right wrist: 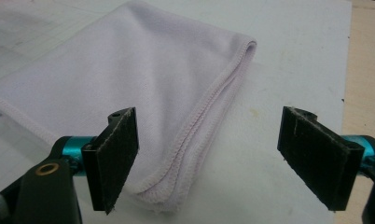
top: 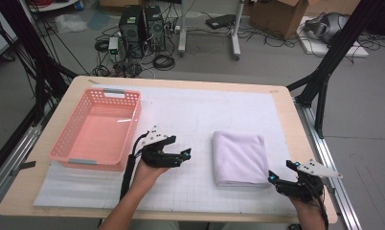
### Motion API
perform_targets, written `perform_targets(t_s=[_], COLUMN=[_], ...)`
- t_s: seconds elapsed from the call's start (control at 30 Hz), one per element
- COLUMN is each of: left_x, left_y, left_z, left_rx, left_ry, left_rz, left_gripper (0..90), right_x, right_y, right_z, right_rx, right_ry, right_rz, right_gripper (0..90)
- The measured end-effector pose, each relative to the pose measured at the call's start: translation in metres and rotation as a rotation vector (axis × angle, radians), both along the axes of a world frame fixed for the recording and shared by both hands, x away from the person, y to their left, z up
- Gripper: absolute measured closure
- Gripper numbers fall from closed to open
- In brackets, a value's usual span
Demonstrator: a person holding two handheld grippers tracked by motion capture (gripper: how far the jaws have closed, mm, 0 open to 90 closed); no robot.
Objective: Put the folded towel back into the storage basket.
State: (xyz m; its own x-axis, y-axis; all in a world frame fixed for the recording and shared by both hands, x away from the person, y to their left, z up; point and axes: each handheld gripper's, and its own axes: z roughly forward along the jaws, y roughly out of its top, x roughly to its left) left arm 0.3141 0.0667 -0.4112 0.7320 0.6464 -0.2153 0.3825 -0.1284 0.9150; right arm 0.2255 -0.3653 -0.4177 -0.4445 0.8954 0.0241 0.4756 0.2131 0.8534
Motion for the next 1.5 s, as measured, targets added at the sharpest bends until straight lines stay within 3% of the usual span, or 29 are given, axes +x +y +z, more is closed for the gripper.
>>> perform_targets(t_s=[0.07, 0.1, 0.3, 0.33, 0.53, 0.7, 0.9, 1.13, 1.37, 1.5], left_x=[0.002, 0.006, 0.014, 0.018, 0.028, 0.03, 0.029, 0.038, 0.037, 0.034], left_y=[-0.004, -0.013, -0.037, -0.047, -0.071, -0.085, -0.105, -0.12, -0.131, -0.133], left_z=[0.001, 0.004, 0.008, 0.006, -0.007, -0.015, -0.026, -0.036, -0.034, -0.035], left_rx=[0.009, 0.043, 0.032, 0.02, 0.063, 0.088, 0.119, 0.109, 0.162, 0.172], left_ry=[0.003, 0.027, 0.069, 0.096, 0.153, 0.189, 0.263, 0.346, 0.325, 0.306], left_rz=[-0.005, -0.016, -0.047, -0.062, -0.072, -0.087, -0.116, -0.085, -0.084, -0.093], left_gripper=[19.2, 19.1, 19.2, 19.2, 19.5, 19.6, 19.7, 19.7, 18.8, 25.1], right_x=[0.0, 0.0, 0.001, 0.0, 0.001, 0.001, 0.002, 0.002, 0.003, 0.003], right_y=[0.0, 0.001, 0.001, 0.001, 0.0, 0.001, 0.002, 0.003, 0.003, 0.004], right_z=[0.0, 0.0, 0.0, 0.0, -0.001, -0.001, -0.001, -0.001, -0.002, -0.002], right_rx=[-0.004, -0.015, -0.013, -0.017, -0.019, -0.02, -0.017, -0.016, -0.015, -0.019], right_ry=[0.0, 0.001, 0.001, 0.004, 0.012, 0.014, 0.018, 0.016, 0.015, 0.015], right_rz=[0.004, 0.008, 0.013, 0.013, 0.012, 0.015, 0.019, 0.023, 0.024, 0.026], right_gripper=[19.2, 19.2, 19.2, 19.2, 19.2, 19.2, 19.2, 19.2, 19.2, 19.2])
